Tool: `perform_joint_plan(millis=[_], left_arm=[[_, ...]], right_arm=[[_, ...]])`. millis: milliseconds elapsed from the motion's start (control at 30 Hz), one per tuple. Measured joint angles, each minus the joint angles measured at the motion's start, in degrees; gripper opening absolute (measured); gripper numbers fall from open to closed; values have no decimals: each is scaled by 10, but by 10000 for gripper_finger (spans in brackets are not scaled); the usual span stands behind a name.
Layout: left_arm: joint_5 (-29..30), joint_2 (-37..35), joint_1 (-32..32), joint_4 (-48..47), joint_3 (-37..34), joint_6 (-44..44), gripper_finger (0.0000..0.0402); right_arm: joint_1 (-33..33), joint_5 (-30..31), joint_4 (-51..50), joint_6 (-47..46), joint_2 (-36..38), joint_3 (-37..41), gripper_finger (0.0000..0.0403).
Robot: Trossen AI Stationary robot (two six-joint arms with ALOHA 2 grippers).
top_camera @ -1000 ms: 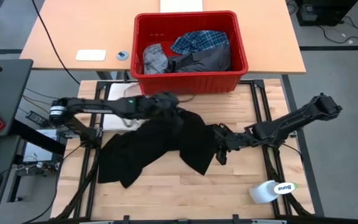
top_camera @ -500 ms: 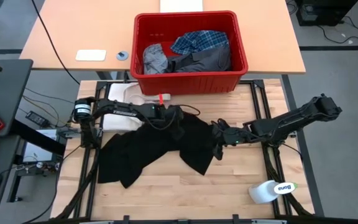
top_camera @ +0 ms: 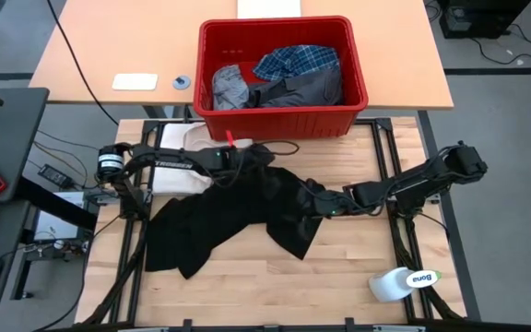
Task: Fold Laundry from Bin
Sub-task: Fold the black shirt
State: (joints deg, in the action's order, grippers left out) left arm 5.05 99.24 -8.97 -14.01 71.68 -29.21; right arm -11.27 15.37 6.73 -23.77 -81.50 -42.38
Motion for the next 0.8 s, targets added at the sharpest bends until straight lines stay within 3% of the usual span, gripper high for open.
perform_joint_plan(millis=[167, 333, 433, 600, 700, 800], left_arm=[[0, 0, -17, 25, 0, -73, 9], [-13, -19, -22, 173, -1, -11, 9], [-16, -22, -20, 241, 3, 7, 9], [-15, -9, -24, 206, 0, 27, 9], [8, 6, -28, 155, 0, 31, 9], [1, 22, -32, 139, -1, 21, 9]], right_arm=[[-8, 48, -13, 32, -23, -28, 237], [-9, 67, -56, -34, -45, -77, 232], [-19, 97, -160, -91, -46, -120, 231], [-30, 137, -354, -188, -46, -187, 230], [-27, 110, -454, -275, -45, -207, 230], [-21, 31, -489, -302, -41, -207, 230]])
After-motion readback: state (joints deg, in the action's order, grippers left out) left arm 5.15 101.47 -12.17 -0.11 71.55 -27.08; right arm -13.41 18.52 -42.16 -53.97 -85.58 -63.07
